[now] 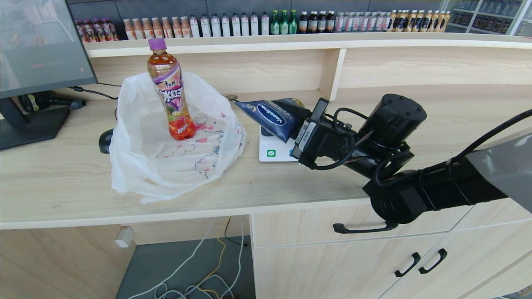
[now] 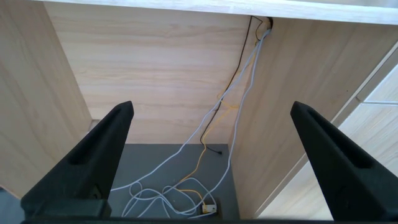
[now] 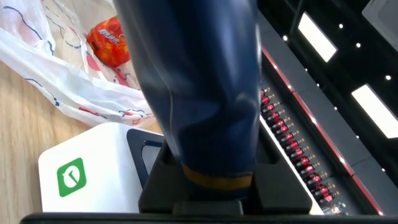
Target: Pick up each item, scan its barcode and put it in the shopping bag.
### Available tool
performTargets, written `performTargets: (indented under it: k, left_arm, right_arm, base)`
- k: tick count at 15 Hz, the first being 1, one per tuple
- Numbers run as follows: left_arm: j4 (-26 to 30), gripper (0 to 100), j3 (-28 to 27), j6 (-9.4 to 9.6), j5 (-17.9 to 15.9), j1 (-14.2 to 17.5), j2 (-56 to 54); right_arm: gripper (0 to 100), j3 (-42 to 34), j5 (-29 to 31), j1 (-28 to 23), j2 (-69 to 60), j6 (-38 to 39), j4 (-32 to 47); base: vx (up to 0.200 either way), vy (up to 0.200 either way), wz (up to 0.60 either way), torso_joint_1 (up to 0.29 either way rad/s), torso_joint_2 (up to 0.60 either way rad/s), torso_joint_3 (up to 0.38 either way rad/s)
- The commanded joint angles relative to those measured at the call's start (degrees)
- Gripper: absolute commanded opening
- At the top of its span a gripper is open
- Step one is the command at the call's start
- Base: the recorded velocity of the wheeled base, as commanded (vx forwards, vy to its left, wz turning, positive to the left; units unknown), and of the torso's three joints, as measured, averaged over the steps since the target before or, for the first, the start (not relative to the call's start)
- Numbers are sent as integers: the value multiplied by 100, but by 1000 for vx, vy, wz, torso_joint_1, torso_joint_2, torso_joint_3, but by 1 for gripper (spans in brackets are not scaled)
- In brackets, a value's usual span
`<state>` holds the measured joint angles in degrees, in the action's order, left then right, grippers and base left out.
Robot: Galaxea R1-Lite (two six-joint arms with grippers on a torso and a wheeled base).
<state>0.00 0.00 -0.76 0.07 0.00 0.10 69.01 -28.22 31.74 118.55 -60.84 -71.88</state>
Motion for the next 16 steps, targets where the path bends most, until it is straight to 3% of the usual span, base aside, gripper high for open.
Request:
performTargets:
  k: [1,16]
  left_arm:
    - [0,100,0,-4,1,0,-1]
    - [0,100,0,-4,1,0,-1]
  right_arm:
    - [0,-2,-8,-2,1,2,-2]
    - [0,16,1,78,-131,11,-2]
  base:
    - [0,0,0,0,0,0]
    - [0,0,0,0,0,0]
